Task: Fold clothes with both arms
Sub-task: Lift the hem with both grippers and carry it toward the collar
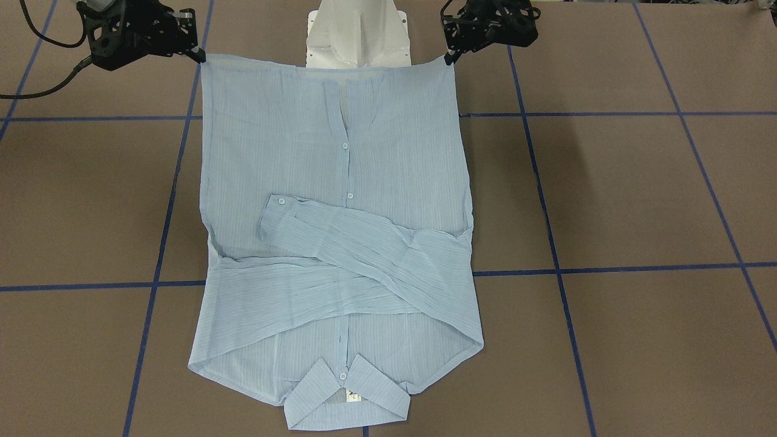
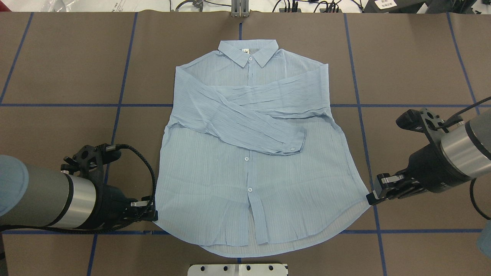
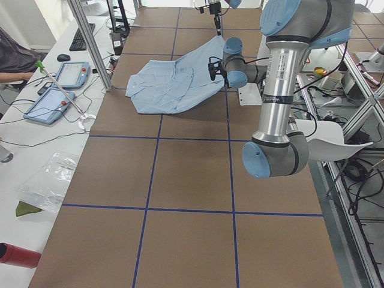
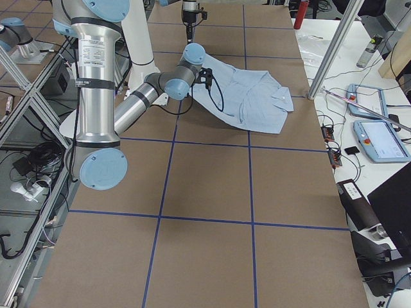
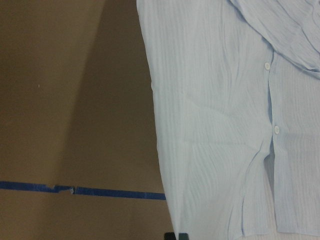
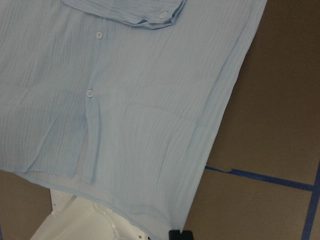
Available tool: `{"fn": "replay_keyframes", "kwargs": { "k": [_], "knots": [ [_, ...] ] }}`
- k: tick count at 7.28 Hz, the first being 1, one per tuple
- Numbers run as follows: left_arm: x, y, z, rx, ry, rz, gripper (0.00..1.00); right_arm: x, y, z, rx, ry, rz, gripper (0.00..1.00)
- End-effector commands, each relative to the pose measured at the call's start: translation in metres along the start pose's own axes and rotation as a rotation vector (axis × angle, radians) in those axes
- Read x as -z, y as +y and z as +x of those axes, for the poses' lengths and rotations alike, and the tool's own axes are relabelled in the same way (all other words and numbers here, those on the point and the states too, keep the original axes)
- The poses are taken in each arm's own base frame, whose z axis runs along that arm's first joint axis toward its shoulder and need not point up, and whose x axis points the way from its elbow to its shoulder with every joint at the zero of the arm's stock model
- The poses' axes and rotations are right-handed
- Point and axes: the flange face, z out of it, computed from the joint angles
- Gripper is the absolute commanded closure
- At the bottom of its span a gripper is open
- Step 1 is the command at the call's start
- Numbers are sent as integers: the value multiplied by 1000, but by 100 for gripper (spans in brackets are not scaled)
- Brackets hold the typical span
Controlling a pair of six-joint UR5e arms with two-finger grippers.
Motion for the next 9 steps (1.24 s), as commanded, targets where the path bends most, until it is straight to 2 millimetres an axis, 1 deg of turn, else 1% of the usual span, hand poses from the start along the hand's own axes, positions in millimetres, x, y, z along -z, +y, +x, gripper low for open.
{"fn": "replay_keyframes", "kwargs": {
  "k": [1, 2, 3, 4, 5, 6, 7, 8, 9],
  "knots": [
    [-1, 1, 3, 0, 4, -12, 100, 0, -12, 2, -11, -6, 4, 100],
    [-2, -2, 2, -12, 1, -5, 100, 2, -40, 0, -23, -10, 40, 100],
    [-8, -23, -1, -12, -18, 33, 100, 5, -59, 5, -44, -4, 66, 100],
    [-13, -52, 4, -25, -23, 79, 100, 11, -80, 6, -58, -4, 97, 100],
    [-12, -82, -5, -39, -49, 126, 100, 12, -103, 13, -85, 5, 118, 100],
    [-12, -110, -15, -57, -78, 163, 100, 16, -120, 17, -102, 11, 142, 100],
    [-3, -140, -26, -58, -90, 190, 100, 26, -148, 15, -123, 8, 168, 100],
    [2, -161, -24, -73, -92, 203, 100, 35, -169, 13, -138, 8, 194, 100],
    [-2, -177, -3, -74, -77, 220, 100, 35, -193, 11, -152, 15, 210, 100]
  ]
}}
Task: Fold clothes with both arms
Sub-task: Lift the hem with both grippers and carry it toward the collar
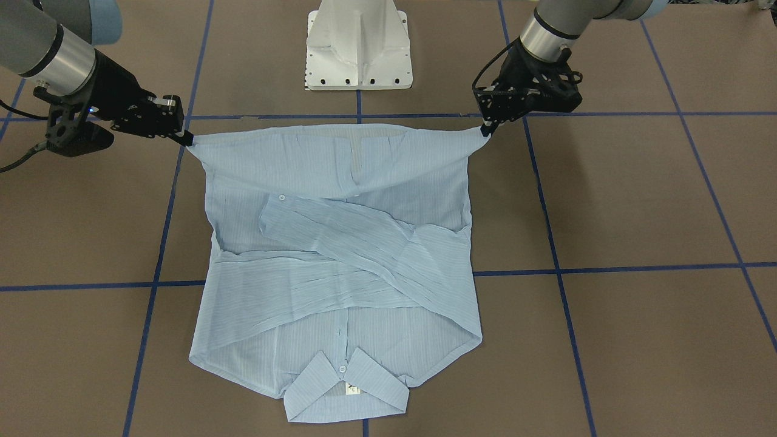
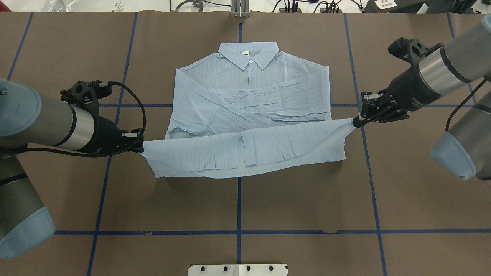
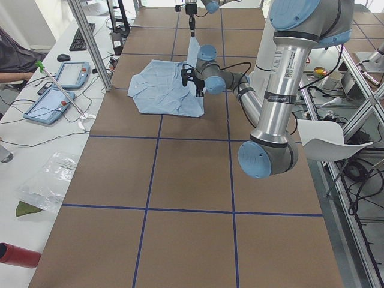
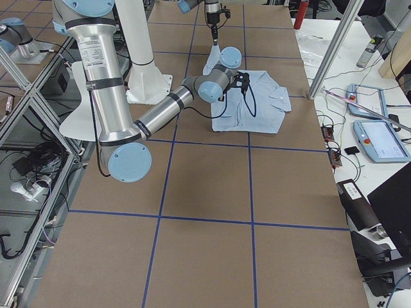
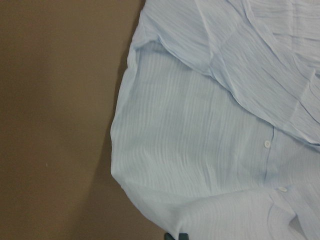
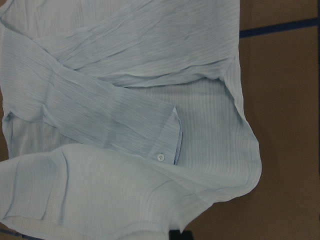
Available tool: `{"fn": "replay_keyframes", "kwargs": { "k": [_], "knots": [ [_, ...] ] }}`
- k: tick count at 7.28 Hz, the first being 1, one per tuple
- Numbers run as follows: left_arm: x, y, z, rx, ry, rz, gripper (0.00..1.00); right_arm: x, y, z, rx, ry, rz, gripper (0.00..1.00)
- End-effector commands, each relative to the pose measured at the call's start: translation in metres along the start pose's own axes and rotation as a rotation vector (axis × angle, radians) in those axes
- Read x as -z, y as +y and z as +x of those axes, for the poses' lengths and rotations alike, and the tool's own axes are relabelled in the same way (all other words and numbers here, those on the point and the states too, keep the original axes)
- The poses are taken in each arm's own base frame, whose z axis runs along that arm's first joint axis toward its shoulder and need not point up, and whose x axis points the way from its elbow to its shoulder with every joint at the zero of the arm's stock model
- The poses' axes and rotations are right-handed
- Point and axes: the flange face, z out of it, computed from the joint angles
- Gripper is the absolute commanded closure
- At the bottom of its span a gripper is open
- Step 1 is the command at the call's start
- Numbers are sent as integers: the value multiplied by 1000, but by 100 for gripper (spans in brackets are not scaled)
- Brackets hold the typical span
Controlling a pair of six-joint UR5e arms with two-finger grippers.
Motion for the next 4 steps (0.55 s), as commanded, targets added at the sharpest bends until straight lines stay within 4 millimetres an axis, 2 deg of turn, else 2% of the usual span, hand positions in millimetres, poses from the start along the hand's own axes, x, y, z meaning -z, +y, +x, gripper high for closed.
{"fn": "replay_keyframes", "kwargs": {
  "k": [1, 2, 3, 4],
  "knots": [
    [-9, -38, 31, -3, 18, 24, 100, 0, -54, -9, -36, 12, 46, 100],
    [-10, -55, 46, 2, 29, 39, 100, 3, -80, -14, -53, 14, 66, 100],
    [-2, -77, 43, 21, 34, 65, 100, 3, -99, -15, -56, 23, 77, 100],
    [-4, -103, 29, 37, 50, 78, 100, 5, -116, -19, -63, 26, 89, 100]
  ]
}}
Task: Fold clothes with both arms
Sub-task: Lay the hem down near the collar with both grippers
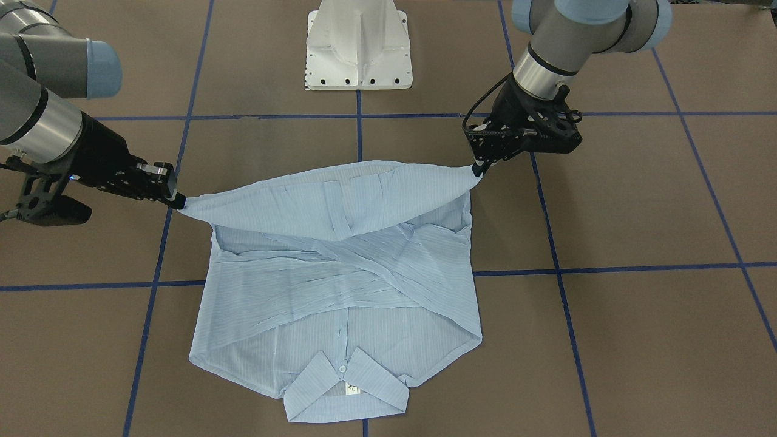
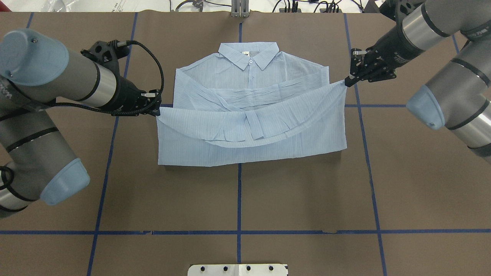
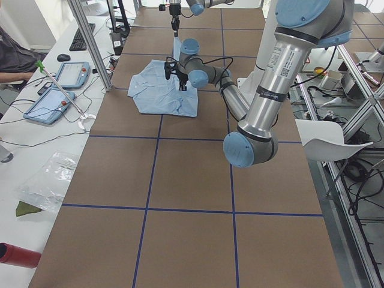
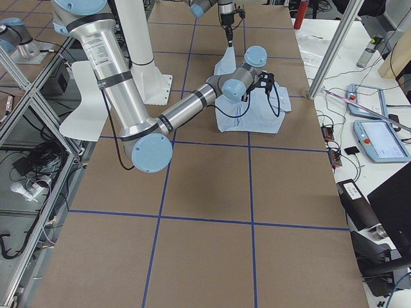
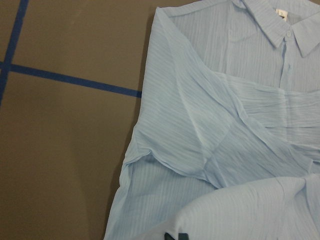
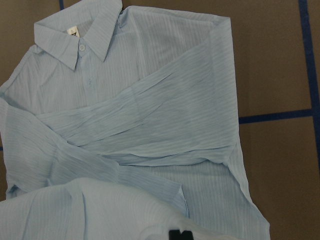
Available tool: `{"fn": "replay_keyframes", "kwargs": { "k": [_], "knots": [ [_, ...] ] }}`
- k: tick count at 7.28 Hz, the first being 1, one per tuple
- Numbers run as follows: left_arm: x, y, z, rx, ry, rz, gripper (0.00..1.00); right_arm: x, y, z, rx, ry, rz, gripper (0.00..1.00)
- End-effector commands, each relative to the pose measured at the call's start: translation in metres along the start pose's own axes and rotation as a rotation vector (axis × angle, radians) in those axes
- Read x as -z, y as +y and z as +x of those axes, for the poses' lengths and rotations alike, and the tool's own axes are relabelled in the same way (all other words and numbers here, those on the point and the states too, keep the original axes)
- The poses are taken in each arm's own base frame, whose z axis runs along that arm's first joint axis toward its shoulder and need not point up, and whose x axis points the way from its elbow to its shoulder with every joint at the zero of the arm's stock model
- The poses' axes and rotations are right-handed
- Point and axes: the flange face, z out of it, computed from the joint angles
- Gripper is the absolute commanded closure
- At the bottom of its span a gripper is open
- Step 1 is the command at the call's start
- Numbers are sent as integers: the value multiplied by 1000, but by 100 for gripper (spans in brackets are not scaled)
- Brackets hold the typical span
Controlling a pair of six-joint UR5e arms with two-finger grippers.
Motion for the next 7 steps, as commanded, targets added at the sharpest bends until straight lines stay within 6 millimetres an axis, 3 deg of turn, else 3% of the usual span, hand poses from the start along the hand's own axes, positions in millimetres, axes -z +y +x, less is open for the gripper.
{"fn": "replay_keyframes", "kwargs": {
  "k": [1, 4, 6, 7],
  "knots": [
    [-14, -52, -24, 26, 22, 43, 100, -2, -38, -4, -29, 17, 23, 100],
    [-62, -115, -14, 30, 53, 84, 100, -26, -85, -10, -47, 79, 52, 100],
    [-89, -130, -28, 26, 62, 89, 100, -42, -112, -21, -67, 111, 63, 100],
    [-102, -138, -26, 21, 76, 93, 100, -53, -125, -13, -65, 112, 68, 100]
  ]
}}
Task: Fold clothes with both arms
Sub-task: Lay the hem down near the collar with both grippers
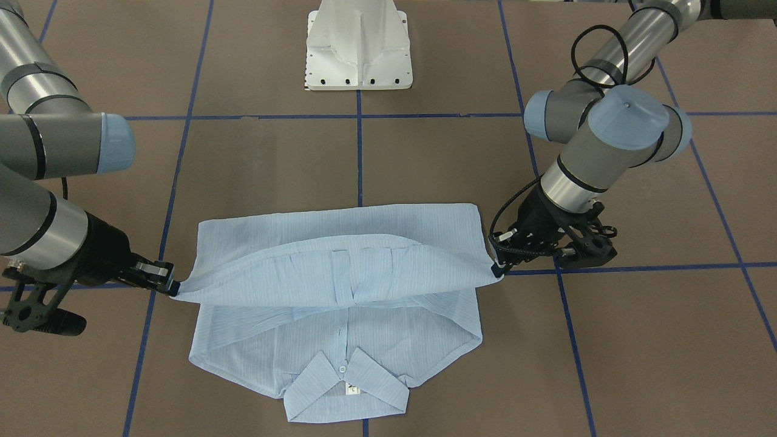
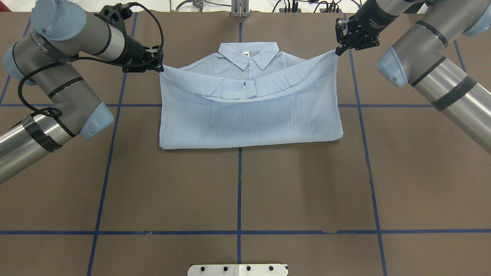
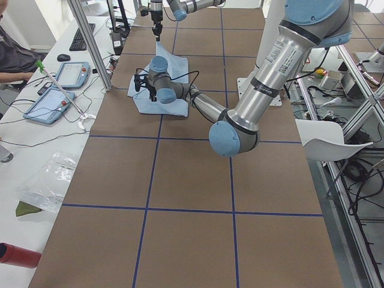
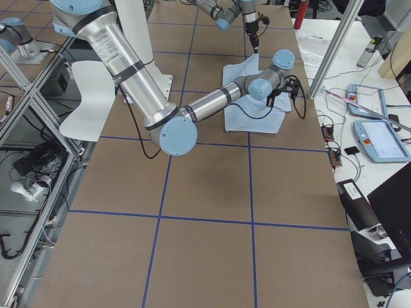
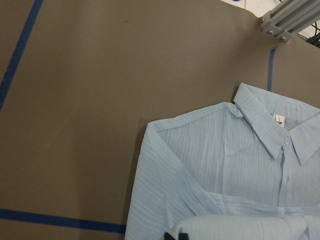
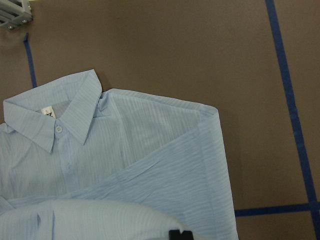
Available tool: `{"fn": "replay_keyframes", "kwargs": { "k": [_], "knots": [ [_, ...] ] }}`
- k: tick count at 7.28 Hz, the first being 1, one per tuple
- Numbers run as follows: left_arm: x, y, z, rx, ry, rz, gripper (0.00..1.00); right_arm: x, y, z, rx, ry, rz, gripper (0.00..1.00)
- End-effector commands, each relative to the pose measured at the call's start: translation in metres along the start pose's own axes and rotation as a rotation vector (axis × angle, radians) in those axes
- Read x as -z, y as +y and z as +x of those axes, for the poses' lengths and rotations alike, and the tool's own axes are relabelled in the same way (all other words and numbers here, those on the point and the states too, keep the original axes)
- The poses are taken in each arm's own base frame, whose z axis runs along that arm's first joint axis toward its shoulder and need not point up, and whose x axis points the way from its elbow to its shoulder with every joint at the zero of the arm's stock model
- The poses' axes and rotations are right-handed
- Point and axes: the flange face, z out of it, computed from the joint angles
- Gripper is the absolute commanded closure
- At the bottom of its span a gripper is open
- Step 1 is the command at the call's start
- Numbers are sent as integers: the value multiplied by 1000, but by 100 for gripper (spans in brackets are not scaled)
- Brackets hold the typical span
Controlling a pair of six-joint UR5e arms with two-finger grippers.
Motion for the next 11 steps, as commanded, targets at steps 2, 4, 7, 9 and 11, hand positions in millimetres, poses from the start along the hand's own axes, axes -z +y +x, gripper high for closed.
{"fn": "replay_keyframes", "kwargs": {
  "k": [2, 4, 7, 9, 11],
  "knots": [
    [-40, -26, -19, 2, 7, 11, 100, -32, -25, 15, -20, 28, -3, 100],
    [-51, -34, -33, 8, -9, 16, 100, -39, -26, 18, -27, 40, -7, 100],
    [-60, -39, -34, 3, 0, 20, 100, -52, -29, 5, -22, 60, -2, 100],
    [-59, -39, -32, 2, 4, 23, 84, -59, -30, -3, -21, 69, 1, 100],
    [-57, -39, -33, 10, 21, 34, 0, -71, -25, -7, -1, 105, 49, 0]
  ]
}}
